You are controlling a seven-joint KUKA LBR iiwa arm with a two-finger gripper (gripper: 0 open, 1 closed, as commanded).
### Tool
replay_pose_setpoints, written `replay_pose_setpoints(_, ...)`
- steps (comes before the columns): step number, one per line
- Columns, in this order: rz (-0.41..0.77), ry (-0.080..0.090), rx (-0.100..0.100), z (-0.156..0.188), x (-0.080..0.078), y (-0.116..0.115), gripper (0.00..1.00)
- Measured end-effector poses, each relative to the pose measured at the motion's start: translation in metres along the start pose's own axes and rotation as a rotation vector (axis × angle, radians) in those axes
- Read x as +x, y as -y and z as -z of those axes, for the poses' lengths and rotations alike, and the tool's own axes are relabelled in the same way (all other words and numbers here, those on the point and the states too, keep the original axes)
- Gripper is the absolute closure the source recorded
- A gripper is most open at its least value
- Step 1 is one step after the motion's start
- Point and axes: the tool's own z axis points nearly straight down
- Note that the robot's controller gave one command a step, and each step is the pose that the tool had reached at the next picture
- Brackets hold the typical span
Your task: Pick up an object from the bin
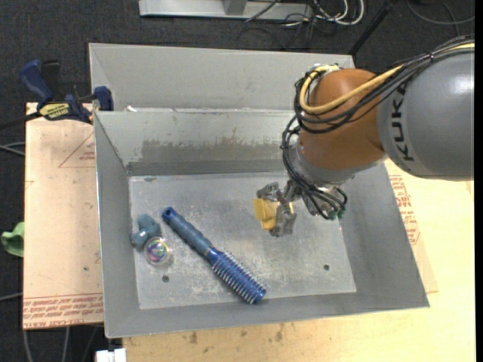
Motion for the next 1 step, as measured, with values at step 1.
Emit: replay_pose_setpoints(1,-0.024,0.001,0.000,0.0814,-0.0108,0.0010,1.00)
